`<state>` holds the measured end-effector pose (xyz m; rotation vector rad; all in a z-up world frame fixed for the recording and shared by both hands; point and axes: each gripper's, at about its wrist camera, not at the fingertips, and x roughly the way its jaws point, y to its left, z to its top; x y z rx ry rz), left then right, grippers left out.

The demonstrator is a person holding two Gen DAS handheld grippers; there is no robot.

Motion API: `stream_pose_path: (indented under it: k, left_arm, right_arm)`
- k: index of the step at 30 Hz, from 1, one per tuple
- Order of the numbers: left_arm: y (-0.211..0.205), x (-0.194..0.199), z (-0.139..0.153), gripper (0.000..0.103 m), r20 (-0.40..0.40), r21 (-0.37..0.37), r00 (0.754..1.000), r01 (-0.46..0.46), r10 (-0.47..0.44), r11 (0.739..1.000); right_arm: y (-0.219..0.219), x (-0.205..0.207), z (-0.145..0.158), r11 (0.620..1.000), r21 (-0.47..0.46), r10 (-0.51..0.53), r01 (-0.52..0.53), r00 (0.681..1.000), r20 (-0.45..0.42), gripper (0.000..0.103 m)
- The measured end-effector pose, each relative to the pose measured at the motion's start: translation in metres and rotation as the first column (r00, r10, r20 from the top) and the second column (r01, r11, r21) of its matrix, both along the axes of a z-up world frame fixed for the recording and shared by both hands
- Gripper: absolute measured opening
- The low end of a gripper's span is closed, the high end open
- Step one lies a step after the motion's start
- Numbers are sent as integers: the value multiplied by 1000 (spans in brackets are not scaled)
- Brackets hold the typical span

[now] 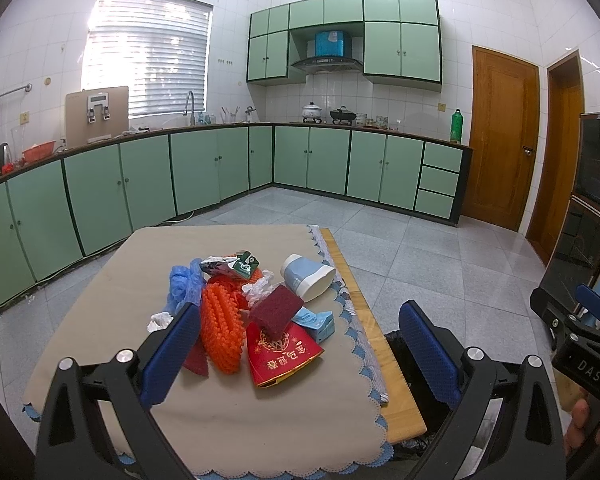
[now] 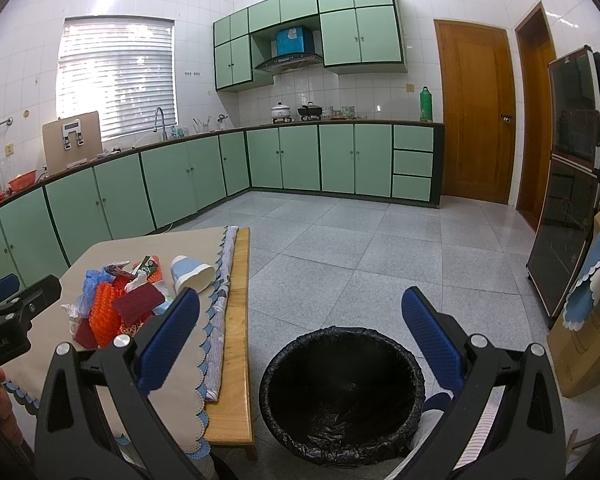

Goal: Collect trash

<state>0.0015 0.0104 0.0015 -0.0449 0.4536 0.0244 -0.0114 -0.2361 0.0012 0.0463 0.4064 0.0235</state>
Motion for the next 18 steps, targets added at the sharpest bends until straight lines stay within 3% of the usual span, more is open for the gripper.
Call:
stream_pose_path:
  k: [18]
  left_arm:
    - [2,2,0,97,-6,-3,1000,-5,5,1000]
  right_arm:
    - [1,4,-2,1000,-1,4,-4,1000,-12,98]
